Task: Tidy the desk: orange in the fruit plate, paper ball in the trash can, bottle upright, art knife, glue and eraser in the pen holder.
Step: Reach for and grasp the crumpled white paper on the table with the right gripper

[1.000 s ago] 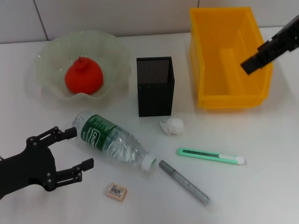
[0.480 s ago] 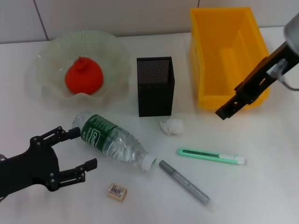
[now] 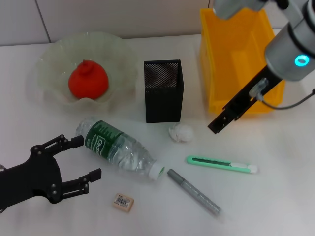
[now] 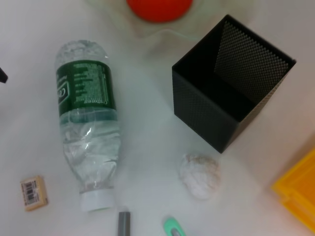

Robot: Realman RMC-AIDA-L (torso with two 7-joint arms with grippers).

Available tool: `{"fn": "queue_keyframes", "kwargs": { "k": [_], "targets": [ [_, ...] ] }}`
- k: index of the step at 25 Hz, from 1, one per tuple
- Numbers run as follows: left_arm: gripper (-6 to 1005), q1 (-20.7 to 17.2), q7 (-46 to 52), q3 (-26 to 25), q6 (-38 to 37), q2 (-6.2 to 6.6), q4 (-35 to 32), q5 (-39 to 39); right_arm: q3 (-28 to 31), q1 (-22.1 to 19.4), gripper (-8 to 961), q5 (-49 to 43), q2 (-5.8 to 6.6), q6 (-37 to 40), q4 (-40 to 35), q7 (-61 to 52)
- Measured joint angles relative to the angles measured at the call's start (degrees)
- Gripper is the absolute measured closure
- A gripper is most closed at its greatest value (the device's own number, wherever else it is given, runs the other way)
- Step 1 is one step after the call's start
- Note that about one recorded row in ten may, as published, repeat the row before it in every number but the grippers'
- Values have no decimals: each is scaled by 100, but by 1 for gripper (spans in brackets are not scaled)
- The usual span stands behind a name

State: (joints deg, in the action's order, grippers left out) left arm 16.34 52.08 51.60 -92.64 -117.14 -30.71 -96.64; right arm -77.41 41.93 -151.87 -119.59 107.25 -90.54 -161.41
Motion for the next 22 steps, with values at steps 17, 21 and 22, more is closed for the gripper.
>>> {"fn": "queue_keyframes", "kwargs": {
  "k": [17, 21, 22],
  "targets": [
    [144, 29, 47, 16, -43, 12, -10, 0, -1174, -758, 233, -3, -19, -1759, 518, -378],
    [145, 35, 54, 2, -67, 16, 1, -3, -1280, -860, 234, 90, -21, -2109, 650, -399],
    [145, 36, 54, -2, -74, 16, 4, -4, -1297, -868, 235, 145, -20, -2178, 703, -399]
  ]
}}
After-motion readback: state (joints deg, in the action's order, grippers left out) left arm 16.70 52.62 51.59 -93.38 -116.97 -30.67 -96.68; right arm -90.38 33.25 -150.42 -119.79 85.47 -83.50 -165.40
